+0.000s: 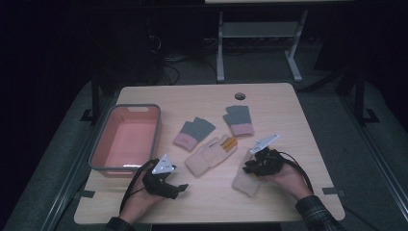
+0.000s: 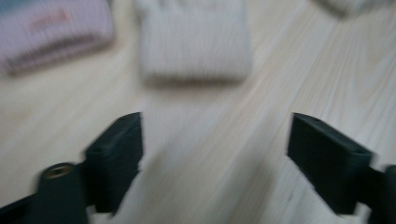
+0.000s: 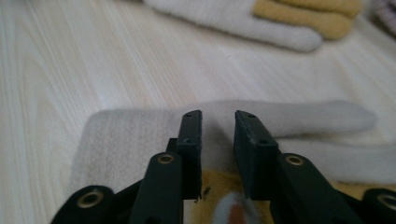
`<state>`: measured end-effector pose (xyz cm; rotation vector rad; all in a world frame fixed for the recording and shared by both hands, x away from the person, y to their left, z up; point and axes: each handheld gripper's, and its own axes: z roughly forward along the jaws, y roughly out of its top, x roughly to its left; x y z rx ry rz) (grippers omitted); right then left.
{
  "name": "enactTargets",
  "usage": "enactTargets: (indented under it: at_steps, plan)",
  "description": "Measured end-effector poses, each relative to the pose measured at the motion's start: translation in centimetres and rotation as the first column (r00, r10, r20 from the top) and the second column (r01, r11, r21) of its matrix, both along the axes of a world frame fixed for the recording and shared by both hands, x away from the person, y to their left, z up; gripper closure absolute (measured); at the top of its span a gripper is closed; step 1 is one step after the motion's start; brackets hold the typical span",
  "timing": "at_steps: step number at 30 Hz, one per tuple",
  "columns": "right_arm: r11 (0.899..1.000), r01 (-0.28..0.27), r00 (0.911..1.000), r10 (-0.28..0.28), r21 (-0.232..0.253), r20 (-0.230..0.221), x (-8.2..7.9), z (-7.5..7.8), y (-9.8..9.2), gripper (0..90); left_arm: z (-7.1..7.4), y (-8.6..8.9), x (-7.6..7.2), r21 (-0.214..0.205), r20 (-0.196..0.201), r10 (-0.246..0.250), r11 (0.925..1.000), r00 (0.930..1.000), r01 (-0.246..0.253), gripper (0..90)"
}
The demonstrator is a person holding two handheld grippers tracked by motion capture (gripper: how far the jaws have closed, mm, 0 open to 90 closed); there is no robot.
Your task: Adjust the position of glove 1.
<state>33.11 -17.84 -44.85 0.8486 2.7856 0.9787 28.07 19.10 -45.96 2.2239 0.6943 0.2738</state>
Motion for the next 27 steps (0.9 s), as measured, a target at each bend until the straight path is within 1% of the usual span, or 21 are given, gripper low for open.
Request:
enactTargets:
  at_steps: [2,3,4,5,6,7,8,10,12,13,16,18,20,22,24,25,27]
  plan:
    - [1.0,0.002,1.0,-0.002,0.016,0.003,0.0,0.2,-0.2,70.5,0.7,-0.4,0.1,-0.041,0.005,-0.002,0.9992,1.0,0.003,28.6]
    - [1.0,0.005,0.9999,-0.005,0.01,0.014,0.1,0.3,-0.3,69.6,1.0,-0.6,0.2,-0.048,-0.002,-0.008,0.9988,1.0,0.008,34.4]
    - [1.0,0.01,0.9999,-0.01,0.014,0.013,0.1,0.3,-0.3,69.5,1.2,-0.7,0.2,-0.046,-0.001,-0.012,0.9989,0.9999,0.012,43.9]
    - [1.0,0.013,0.9999,-0.013,0.02,0.009,0.1,0.3,-0.3,68.8,1.5,-1.1,0.3,-0.05,-0.009,-0.007,0.9988,0.9999,0.006,49.2]
    - [1.0,0.017,0.9998,-0.017,0.015,0.014,0.1,0.3,-0.4,67.6,1.7,-1.3,0.6,-0.038,-0.01,-0.017,0.9991,0.9998,0.017,57.8]
    - [1.0,0.021,0.9997,-0.021,0.014,0.015,0.1,0.3,-0.4,67.5,1.8,-1.5,0.7,-0.035,-0.015,-0.018,0.9992,0.9997,0.018,64.1]
    - [1.0,0.021,0.9996,-0.022,0.015,0.016,0.1,0.4,-0.4,67.1,1.9,-1.9,0.9,-0.04,-0.028,-0.01,0.9992,0.9996,0.009,68.4]
    - [1.0,0.025,0.9994,-0.026,0.018,0.021,0.1,0.5,-0.5,66.2,2.2,-2.6,1.6,-0.021,-0.037,-0.02,0.9996,0.9991,0.02,81.9]
    - [0.999,0.028,0.9993,-0.028,0.022,0.023,0.1,0.6,-0.5,65.5,2.4,-3.2,2.2,-0.003,-0.038,-0.022,0.9998,0.999,0.022,89.4]
    - [0.999,0.026,0.9994,-0.027,0.022,0.022,0.1,0.6,-0.6,65.4,2.5,-3.7,2.6,0.01,-0.042,-0.018,0.9998,0.999,0.019,89.5]
    - [0.999,0.027,0.9994,-0.027,0.023,0.023,0.2,0.5,-0.6,63.9,2.8,-4.7,3.6,0.027,-0.031,-0.012,0.9995,0.9995,0.013,89.5]
    - [0.999,0.027,0.9994,-0.028,0.026,0.02,0.2,0.5,-0.6,62.3,3.0,-5.5,4.5,0.026,-0.023,-0.012,0.9996,0.9997,0.013,89.5]
    - [0.999,0.027,0.9994,-0.028,0.023,0.021,0.2,0.5,-0.6,60.6,3.1,-6.2,5.3,0.037,-0.019,-0.014,0.9992,0.9997,0.015,89.5]
    - [0.999,0.028,0.9994,-0.029,0.026,0.019,0.2,0.6,-0.7,59.5,3.1,-6.8,6.0,0.03,-0.017,-0.015,0.9994,0.9997,0.015,89.5]
    - [0.999,0.033,0.9992,-0.034,0.032,0.02,0.2,0.6,-0.7,57.1,3.1,-7.4,6.8,0.043,-0.009,-0.014,0.999,0.9999,0.014,89.5]
    - [0.999,0.038,0.999,-0.038,0.035,0.022,0.2,0.6,-0.8,56.4,3.0,-7.7,7.3,0.049,0.002,-0.009,0.9988,1.0,0.008,89.5]
    - [0.998,0.041,0.9989,-0.042,0.04,0.022,0.3,0.6,-0.9,53.8,2.9,-8.1,8.0,0.049,0.007,0.001,0.9988,1.0,-0.002,89.4]
